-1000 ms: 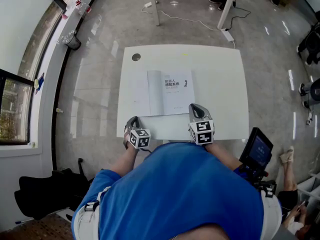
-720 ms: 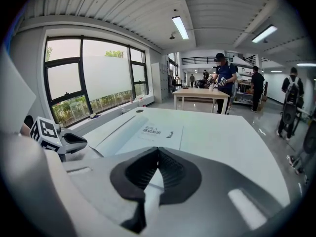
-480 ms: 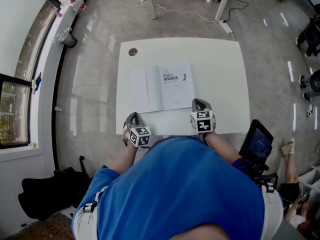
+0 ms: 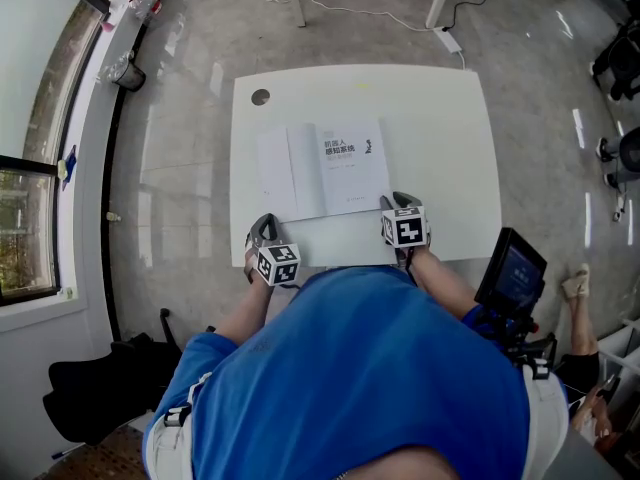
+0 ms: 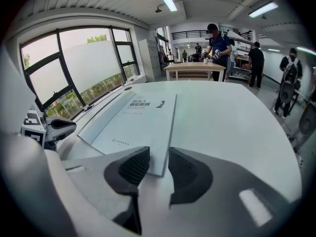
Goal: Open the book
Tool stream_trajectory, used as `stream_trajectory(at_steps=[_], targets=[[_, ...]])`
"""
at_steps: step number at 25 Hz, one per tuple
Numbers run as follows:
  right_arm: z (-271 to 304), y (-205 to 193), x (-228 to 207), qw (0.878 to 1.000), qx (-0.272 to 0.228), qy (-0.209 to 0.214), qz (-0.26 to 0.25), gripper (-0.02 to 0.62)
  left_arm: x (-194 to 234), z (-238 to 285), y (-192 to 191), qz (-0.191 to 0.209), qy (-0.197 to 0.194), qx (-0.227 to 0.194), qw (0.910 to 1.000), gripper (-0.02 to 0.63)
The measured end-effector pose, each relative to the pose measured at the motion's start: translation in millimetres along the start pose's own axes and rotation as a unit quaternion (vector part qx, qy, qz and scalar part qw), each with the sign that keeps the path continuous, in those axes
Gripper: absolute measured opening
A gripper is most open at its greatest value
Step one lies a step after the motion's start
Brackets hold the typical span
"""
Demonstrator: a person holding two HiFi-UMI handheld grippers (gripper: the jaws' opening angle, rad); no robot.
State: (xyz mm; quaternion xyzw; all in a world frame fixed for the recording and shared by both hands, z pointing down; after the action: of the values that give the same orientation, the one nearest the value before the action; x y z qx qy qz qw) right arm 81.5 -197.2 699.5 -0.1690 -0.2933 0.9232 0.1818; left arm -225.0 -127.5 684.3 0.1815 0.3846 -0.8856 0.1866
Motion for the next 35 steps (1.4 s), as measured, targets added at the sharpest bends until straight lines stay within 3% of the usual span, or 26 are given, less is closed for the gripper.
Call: stream_trajectory(at_steps=[14,21,26,35], targets=[[-15,16,7,1.000,-0.028,-0.010,0.002,0.101,-2,17,11,0.019,-0.025,-0.004,0.9995,0.008],[-20,9,8,0.999,-0.034,0.002,0.016,0.031,-12,26,10,0.027,-0.032,-0.002,0.9991,0.008],[-13,-3,11,1.000,-0.008,0.015,0.025,0.028,-14,28,12,0.028,-0.033,-0.002,0.9990,0.008],[-16,-1,10,1.000,-0.019,0.005,0.016,0.005,-13,27,14,0.028,-0.030,-0.008,0.9992,0.008]])
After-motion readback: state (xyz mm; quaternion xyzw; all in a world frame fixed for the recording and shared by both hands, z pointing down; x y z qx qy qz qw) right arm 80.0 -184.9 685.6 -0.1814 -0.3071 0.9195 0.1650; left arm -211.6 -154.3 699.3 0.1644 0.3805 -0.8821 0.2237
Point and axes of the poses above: the fingertips, and each gripper's own axes: z forward along the fingers, x to its left, y out of its top, the point moved 1 cm from there along -z, backward along the fingers, and after that the axes turned 3 degrees about y, right-handed, at the moved point
